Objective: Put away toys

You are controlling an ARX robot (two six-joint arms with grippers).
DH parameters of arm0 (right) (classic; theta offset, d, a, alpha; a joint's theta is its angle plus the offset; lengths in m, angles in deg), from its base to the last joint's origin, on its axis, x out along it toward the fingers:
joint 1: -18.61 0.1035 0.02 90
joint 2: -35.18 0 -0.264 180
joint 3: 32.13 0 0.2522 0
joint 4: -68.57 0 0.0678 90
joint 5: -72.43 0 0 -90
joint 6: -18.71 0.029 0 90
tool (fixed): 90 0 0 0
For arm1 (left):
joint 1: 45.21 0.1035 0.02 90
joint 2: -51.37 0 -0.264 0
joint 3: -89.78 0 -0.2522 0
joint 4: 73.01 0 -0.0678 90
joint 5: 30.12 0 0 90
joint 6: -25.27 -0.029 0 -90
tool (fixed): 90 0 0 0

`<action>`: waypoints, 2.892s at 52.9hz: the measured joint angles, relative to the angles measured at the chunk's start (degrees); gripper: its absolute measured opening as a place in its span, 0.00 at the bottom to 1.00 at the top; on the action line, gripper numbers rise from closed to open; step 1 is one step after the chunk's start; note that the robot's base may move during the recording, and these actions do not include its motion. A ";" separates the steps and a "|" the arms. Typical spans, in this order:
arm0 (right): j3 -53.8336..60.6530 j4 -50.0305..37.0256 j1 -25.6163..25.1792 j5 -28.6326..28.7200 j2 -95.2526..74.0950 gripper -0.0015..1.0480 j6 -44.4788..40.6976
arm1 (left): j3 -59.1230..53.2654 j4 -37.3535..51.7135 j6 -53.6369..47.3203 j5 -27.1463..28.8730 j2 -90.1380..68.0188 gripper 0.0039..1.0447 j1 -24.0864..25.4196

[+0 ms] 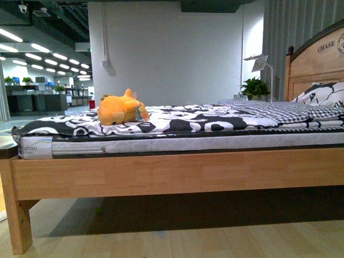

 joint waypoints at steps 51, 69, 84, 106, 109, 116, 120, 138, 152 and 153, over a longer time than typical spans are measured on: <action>0.00 0.00 0.00 0.00 0.00 0.94 0.00 | 0.00 0.00 0.00 0.00 0.00 0.94 0.00; 0.00 0.00 0.00 0.00 0.00 0.94 0.00 | 0.00 0.00 0.00 0.00 0.00 0.94 0.00; 0.00 0.00 0.00 0.00 0.00 0.94 0.00 | 0.00 0.00 0.00 0.00 0.00 0.94 0.00; 0.00 0.00 0.00 0.00 0.00 0.94 0.00 | 0.00 0.00 0.00 0.00 0.00 0.94 0.00; 0.00 0.00 0.00 0.00 0.00 0.94 0.00 | 0.00 0.00 0.00 0.00 0.02 0.94 0.00; 0.00 0.00 0.00 0.00 0.00 0.94 0.02 | 0.00 0.00 0.00 0.00 0.00 0.94 0.00; 0.00 0.00 0.00 0.00 0.00 0.94 0.00 | 0.00 0.00 0.00 0.00 0.02 0.94 0.00; 0.00 0.00 0.00 -0.02 0.00 0.94 0.00 | 0.00 0.00 0.00 0.00 0.02 0.94 0.00; 0.00 0.00 0.00 0.00 -0.02 0.94 0.00 | 0.00 0.00 0.00 0.00 0.00 0.94 0.00; 0.00 0.00 0.00 -0.02 -0.02 0.94 0.02 | 0.00 0.00 -0.02 0.00 0.00 0.94 0.00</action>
